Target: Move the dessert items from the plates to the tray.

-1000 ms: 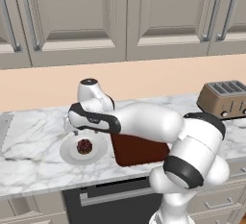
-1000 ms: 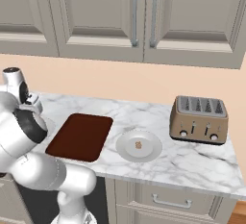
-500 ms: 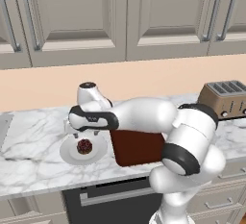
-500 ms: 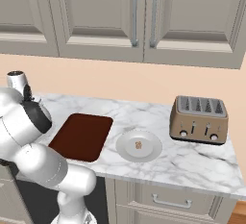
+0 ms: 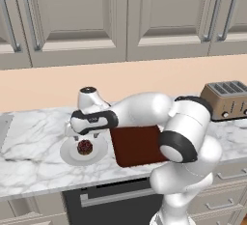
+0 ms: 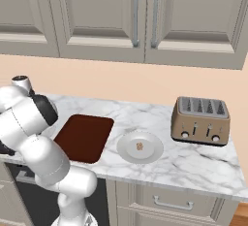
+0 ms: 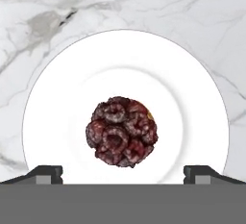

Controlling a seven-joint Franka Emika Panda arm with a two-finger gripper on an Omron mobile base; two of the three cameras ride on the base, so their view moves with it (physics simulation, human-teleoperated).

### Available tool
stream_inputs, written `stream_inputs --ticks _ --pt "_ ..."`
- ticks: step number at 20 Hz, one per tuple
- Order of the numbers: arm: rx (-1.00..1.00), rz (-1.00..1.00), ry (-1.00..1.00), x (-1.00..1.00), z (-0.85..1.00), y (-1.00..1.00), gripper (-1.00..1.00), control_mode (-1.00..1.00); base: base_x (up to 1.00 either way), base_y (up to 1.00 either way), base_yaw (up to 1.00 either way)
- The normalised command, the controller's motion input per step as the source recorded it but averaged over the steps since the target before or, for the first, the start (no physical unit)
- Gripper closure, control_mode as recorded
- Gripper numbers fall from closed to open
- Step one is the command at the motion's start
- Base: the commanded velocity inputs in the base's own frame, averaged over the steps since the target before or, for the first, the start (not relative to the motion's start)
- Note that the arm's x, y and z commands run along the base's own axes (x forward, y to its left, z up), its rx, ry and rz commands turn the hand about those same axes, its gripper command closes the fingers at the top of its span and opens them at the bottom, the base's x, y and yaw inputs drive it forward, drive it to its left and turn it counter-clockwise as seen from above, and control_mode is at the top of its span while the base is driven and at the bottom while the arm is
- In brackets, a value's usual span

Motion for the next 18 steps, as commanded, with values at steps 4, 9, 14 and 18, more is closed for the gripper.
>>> stream_inputs --ticks 4,9,14,18 --pt "0.0 0.0 0.01 0.0 -0.26 0.03 -1.0 -1.0 0.0 0.0 0.0" --pt "0.0 0.0 0.0 0.0 -0.33 0.06 -1.0 -1.0 0.0 0.0 0.0" --pt "0.0 0.0 0.0 0.04 -0.28 0.09 -1.0 -1.0 0.0 0.0 0.0" --pt "0.0 0.0 0.0 0.08 -0.25 0.05 -1.0 -1.0 0.0 0.0 0.0"
